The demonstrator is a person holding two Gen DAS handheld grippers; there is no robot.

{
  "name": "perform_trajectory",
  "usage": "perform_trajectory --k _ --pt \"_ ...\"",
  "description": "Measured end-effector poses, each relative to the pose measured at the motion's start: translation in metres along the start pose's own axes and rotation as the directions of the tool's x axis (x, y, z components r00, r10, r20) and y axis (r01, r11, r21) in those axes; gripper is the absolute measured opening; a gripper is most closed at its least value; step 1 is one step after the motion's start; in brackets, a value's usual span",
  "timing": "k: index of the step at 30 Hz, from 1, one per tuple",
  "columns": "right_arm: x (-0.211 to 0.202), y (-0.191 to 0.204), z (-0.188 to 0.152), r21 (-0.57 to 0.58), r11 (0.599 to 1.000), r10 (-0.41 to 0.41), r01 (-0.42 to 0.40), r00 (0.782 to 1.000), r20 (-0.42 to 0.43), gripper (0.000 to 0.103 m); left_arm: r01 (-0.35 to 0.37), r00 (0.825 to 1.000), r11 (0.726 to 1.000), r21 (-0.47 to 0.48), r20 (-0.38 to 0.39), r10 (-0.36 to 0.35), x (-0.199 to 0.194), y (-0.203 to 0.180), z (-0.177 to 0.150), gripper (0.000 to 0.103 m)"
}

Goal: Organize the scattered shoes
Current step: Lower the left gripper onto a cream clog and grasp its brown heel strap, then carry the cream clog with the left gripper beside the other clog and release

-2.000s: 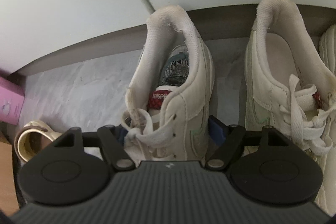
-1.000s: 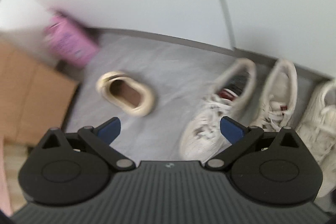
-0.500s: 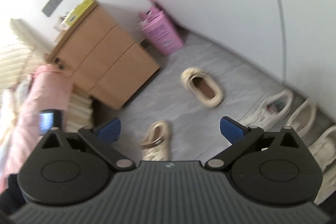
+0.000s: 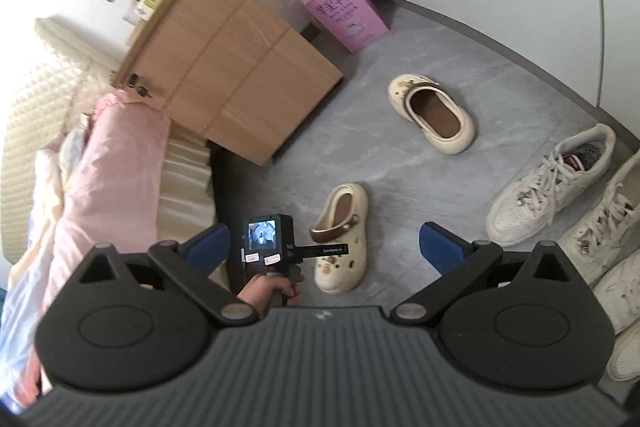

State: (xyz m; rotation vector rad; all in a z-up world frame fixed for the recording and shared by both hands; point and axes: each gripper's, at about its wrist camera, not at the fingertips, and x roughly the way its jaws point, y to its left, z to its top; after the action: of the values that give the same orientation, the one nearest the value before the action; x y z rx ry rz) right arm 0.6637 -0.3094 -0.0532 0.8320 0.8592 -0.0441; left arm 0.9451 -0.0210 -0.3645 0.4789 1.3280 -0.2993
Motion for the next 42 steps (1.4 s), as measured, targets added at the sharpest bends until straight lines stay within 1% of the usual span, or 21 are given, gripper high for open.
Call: perform_trajectory --k 2,5,6,7,9,13,17,20,24,27,28,29,30,32,33,35,37,40,42 --pt "0.007 -0.005 0.003 0.015 1.000 -0.012 0.013 1.000 -0.017 0.103 -0.011 1.000 1.000 -0.001 0.007 0.011 0.013 0.002 0.003 0.103" --pt "0.014 -0.008 0.007 0.042 0.999 -0.009 0.011 0.999 -0.039 0.103 0.044 0.998 0.998 -0.035 0.049 -0.042 0.022 0.005 0.008 0.100" --pt "0.014 -0.008 0.007 0.047 0.999 -0.005 0.007 0.999 -0.039 0.103 0.063 0.996 0.997 -0.046 0.063 -0.060 0.024 0.006 0.010 0.093" --pt "0.015 -0.008 0.007 0.048 0.999 -0.002 0.004 0.999 -0.038 0.103 0.077 0.994 0.995 -0.057 0.076 -0.073 0.026 0.007 0.011 0.090" --pt "0.017 -0.006 0.008 0.044 0.999 0.003 -0.001 0.999 -0.043 0.103 0.073 0.994 0.995 -0.068 0.088 -0.067 0.027 0.003 0.012 0.090" --pt "0.020 -0.006 0.008 0.054 0.999 0.008 -0.005 0.999 -0.052 0.103 0.054 0.992 0.998 -0.041 0.113 -0.049 0.025 -0.003 0.008 0.086" --pt "0.014 -0.005 0.003 0.060 0.998 0.009 -0.006 0.999 -0.045 0.103 0.010 0.987 0.999 0.034 0.163 -0.016 0.009 -0.025 0.004 0.082" --pt "0.011 -0.003 -0.001 0.054 0.998 0.017 -0.014 0.999 -0.046 0.103 0.023 0.984 0.998 0.066 0.174 -0.034 0.003 -0.033 0.006 0.080" --pt "0.008 -0.005 -0.004 0.067 0.998 0.020 -0.017 0.998 -0.053 0.103 0.030 0.985 0.998 0.050 0.171 -0.039 0.003 -0.034 0.009 0.082" --pt "0.005 -0.006 -0.005 0.069 0.997 0.023 -0.019 0.999 -0.049 0.103 0.042 0.986 0.999 0.020 0.159 -0.045 0.011 -0.029 0.010 0.087" --pt "0.004 -0.006 -0.005 0.068 0.997 0.024 -0.021 0.999 -0.047 0.103 0.049 0.988 0.999 -0.006 0.147 -0.048 0.017 -0.026 0.011 0.089" --pt "0.003 -0.006 -0.005 0.066 0.998 0.027 -0.024 0.999 -0.046 0.103 0.062 0.990 0.997 -0.054 0.129 -0.055 0.025 -0.020 0.013 0.092" --pt "0.002 -0.006 -0.005 0.065 0.998 0.028 -0.025 0.999 -0.044 0.103 0.074 0.991 0.994 -0.084 0.122 -0.063 0.029 -0.015 0.014 0.093" --pt "0.002 -0.007 -0.005 0.066 0.997 0.030 -0.027 0.999 -0.044 0.103 0.091 0.990 0.990 -0.109 0.118 -0.078 0.036 -0.012 0.019 0.095" --pt "0.002 -0.008 -0.005 0.068 0.997 0.030 -0.027 0.999 -0.045 0.103 0.089 0.990 0.990 -0.107 0.118 -0.077 0.038 -0.013 0.021 0.094" --pt "0.003 -0.009 -0.005 0.073 0.997 0.032 -0.028 0.998 -0.049 0.103 0.065 0.990 0.996 -0.068 0.126 -0.056 0.038 -0.019 0.020 0.092" --pt "0.003 -0.010 -0.004 0.077 0.997 0.028 -0.025 0.999 -0.045 0.103 0.067 0.989 0.997 -0.043 0.135 -0.060 0.034 -0.026 0.019 0.091" --pt "0.002 -0.012 -0.001 0.089 0.996 0.020 -0.018 0.999 -0.026 0.103 0.064 0.987 0.998 0.023 0.143 -0.067 0.026 -0.048 0.018 0.091" --pt "0.003 -0.012 -0.001 0.097 0.995 0.026 -0.023 0.999 -0.027 0.103 0.075 0.983 0.995 0.072 0.161 -0.086 0.017 -0.071 0.018 0.091"
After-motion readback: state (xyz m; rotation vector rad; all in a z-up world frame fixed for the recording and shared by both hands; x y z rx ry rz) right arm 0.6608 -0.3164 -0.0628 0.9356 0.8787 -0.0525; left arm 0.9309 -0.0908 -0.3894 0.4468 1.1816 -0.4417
